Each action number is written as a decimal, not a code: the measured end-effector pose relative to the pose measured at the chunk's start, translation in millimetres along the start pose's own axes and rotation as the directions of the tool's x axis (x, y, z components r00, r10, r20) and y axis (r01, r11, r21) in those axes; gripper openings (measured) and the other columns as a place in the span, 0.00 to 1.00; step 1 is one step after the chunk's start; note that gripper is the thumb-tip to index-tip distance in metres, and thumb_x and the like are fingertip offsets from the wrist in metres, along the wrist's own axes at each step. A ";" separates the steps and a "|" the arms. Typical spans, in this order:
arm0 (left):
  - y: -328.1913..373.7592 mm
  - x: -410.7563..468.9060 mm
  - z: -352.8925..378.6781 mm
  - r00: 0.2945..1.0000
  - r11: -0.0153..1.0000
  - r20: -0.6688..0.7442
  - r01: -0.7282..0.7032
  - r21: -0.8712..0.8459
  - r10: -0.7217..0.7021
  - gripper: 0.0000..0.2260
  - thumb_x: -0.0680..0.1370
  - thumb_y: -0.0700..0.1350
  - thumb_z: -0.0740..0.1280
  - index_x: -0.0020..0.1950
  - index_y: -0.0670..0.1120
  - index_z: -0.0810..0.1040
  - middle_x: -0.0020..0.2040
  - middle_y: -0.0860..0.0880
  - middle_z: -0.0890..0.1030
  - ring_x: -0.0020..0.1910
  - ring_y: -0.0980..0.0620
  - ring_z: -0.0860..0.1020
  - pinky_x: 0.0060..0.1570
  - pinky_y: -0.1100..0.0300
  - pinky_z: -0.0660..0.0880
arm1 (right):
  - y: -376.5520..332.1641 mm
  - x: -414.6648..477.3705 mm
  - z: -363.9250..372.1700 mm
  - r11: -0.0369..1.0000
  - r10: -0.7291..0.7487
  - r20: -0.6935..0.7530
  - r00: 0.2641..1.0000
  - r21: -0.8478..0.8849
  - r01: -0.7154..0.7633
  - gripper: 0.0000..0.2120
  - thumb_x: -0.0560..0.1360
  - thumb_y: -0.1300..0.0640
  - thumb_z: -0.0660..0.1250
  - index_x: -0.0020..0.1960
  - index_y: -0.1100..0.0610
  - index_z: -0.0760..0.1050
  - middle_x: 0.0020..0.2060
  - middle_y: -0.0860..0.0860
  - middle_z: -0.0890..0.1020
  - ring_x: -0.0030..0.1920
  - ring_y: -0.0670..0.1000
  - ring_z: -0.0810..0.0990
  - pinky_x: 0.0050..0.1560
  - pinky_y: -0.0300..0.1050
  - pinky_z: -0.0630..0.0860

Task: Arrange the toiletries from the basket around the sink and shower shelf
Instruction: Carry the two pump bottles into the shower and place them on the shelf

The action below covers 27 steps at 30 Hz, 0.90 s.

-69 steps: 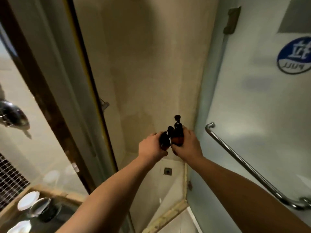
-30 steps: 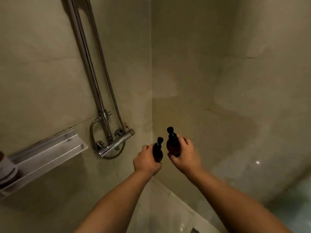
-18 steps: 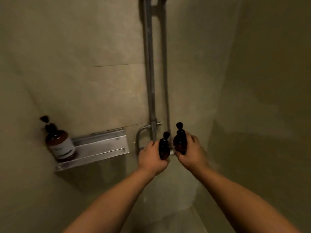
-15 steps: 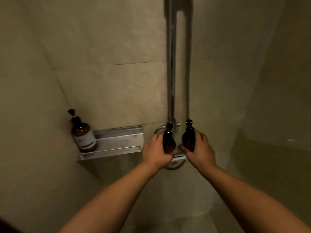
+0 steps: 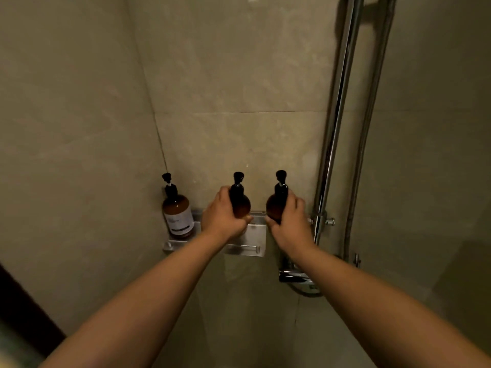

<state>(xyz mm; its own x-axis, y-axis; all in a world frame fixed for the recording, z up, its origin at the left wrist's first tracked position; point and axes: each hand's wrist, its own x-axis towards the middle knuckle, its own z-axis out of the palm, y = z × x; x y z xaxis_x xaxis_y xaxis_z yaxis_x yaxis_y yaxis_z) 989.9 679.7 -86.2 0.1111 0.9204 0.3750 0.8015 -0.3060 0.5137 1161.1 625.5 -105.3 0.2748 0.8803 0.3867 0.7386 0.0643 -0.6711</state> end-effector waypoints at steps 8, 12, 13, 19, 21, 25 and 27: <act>-18.1 6.6 4.7 0.999 0.997 0.043 -0.021 -0.074 0.024 0.28 0.67 0.53 0.74 0.61 0.47 0.67 0.55 0.45 0.75 0.52 0.43 0.77 0.47 0.49 0.77 | -28.1 5.2 35.1 0.997 0.035 0.102 0.994 0.069 -0.042 0.44 0.73 0.50 0.74 0.79 0.53 0.50 0.69 0.58 0.63 0.66 0.62 0.72 0.67 0.55 0.71; -23.8 14.2 9.7 0.997 0.997 0.061 -0.034 -0.064 0.038 0.27 0.68 0.52 0.74 0.61 0.45 0.67 0.55 0.44 0.74 0.53 0.41 0.77 0.49 0.48 0.76 | -23.0 15.5 43.5 0.996 0.045 0.129 0.991 0.065 -0.053 0.43 0.73 0.50 0.74 0.78 0.53 0.51 0.68 0.58 0.63 0.65 0.62 0.73 0.66 0.53 0.72; -24.4 16.4 10.8 0.997 0.998 0.070 -0.035 -0.059 0.039 0.27 0.68 0.53 0.74 0.61 0.45 0.68 0.56 0.44 0.74 0.53 0.42 0.77 0.49 0.48 0.76 | -21.6 18.8 44.5 0.997 0.048 0.141 0.989 0.060 -0.057 0.43 0.73 0.50 0.75 0.78 0.53 0.51 0.68 0.58 0.63 0.65 0.62 0.73 0.65 0.53 0.72; -30.4 17.7 14.8 0.992 0.997 0.124 -0.013 -0.078 0.023 0.32 0.70 0.52 0.74 0.69 0.44 0.65 0.62 0.43 0.72 0.59 0.43 0.74 0.55 0.53 0.73 | -17.9 27.9 52.1 0.995 0.067 0.193 0.979 0.062 -0.080 0.44 0.73 0.51 0.74 0.79 0.53 0.50 0.69 0.59 0.63 0.66 0.63 0.72 0.66 0.57 0.72; -34.0 14.3 17.7 0.990 0.997 0.139 -0.014 -0.071 0.023 0.34 0.71 0.51 0.74 0.72 0.43 0.63 0.66 0.43 0.70 0.63 0.43 0.73 0.57 0.54 0.71 | -16.8 25.1 54.5 0.993 0.076 0.199 0.977 0.071 -0.092 0.44 0.73 0.50 0.74 0.79 0.53 0.50 0.69 0.58 0.63 0.66 0.63 0.72 0.66 0.58 0.72; -35.6 14.0 19.0 0.991 0.998 0.136 0.024 -0.067 -0.014 0.35 0.73 0.52 0.73 0.75 0.44 0.62 0.70 0.44 0.69 0.66 0.44 0.71 0.62 0.51 0.72 | -11.4 20.3 58.0 0.993 0.065 0.206 0.976 0.080 -0.083 0.43 0.73 0.47 0.73 0.79 0.53 0.51 0.69 0.59 0.63 0.66 0.63 0.72 0.65 0.56 0.73; -35.7 16.2 19.1 0.990 0.998 0.142 0.024 -0.065 -0.014 0.35 0.73 0.52 0.73 0.75 0.44 0.62 0.69 0.44 0.69 0.66 0.43 0.71 0.62 0.51 0.72 | -9.9 21.4 59.0 0.993 0.053 0.213 0.976 0.090 -0.073 0.43 0.74 0.47 0.73 0.79 0.52 0.50 0.69 0.59 0.63 0.66 0.63 0.72 0.65 0.56 0.73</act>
<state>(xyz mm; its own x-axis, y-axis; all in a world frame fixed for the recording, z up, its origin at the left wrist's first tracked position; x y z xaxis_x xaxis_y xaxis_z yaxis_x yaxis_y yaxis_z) 974.4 710.2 -113.2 0.1820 0.9499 0.2541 0.7640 -0.2993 0.5717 1123.3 671.4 -127.7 0.1761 0.9623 0.2073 0.6583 0.0415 -0.7516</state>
